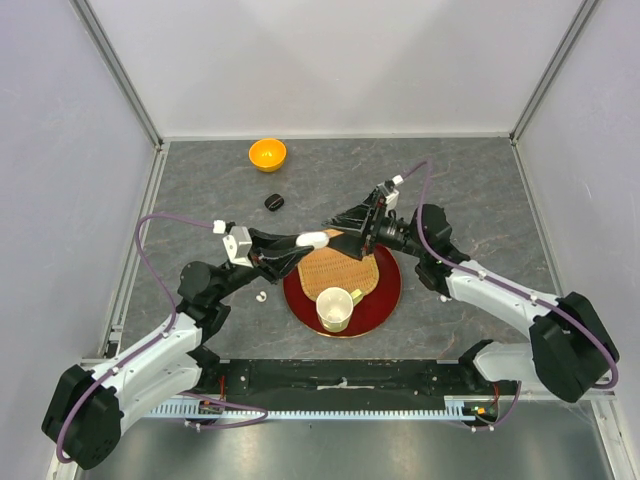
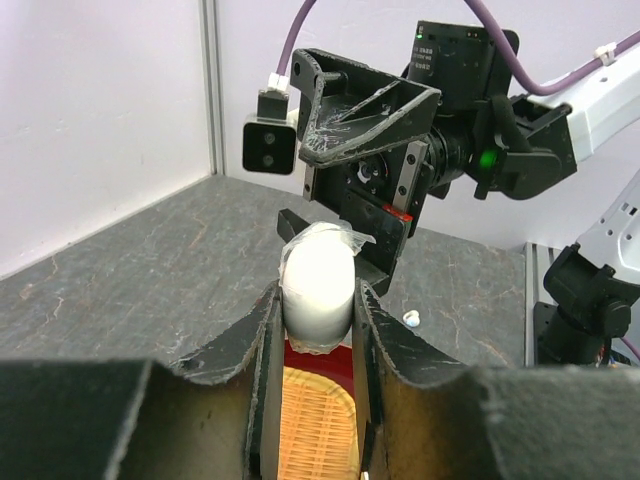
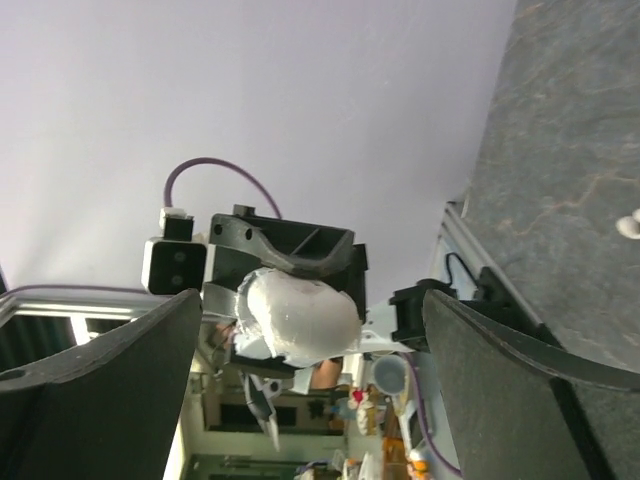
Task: Insert the wireless bluetooth earbuds into the charging case
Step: Pick up the charging case at the center of the board, then open the charging case.
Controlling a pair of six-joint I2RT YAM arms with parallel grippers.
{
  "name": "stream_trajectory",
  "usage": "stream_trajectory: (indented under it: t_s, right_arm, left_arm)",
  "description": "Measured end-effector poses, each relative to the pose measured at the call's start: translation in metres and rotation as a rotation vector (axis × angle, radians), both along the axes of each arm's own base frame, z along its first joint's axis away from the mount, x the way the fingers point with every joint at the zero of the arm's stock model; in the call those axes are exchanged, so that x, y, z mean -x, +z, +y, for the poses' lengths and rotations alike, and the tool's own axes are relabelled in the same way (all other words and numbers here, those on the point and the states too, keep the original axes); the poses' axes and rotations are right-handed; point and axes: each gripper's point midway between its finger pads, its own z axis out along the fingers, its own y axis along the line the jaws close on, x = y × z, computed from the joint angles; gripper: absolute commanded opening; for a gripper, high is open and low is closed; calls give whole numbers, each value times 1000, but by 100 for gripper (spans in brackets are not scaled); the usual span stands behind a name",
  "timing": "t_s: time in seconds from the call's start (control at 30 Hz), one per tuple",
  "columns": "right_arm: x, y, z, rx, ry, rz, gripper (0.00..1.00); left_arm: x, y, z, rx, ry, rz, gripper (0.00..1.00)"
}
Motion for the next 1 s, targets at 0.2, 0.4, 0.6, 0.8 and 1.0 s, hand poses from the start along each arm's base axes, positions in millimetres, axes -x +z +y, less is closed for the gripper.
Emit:
stream_trajectory:
  t_s: [0.2, 0.4, 0.6, 0.8, 1.0]
  right_arm:
    - [9, 10, 17, -90, 54, 39, 87]
    - [17, 5, 26, -140, 85, 102, 71]
    - [25, 12, 32, -181, 108, 116, 53]
    - [27, 13, 33, -208, 110, 121, 61]
    - [25, 14, 33, -220, 95, 116, 78]
  left_arm:
    - [1, 4, 0, 8, 0, -18, 2]
    - [0, 5, 1, 10, 9, -27, 2]
    - [-3, 5, 3, 13, 25, -26, 2]
    - [-3, 7, 4, 20, 32, -31, 2]
    - [-2, 6, 4, 21, 30, -33, 2]
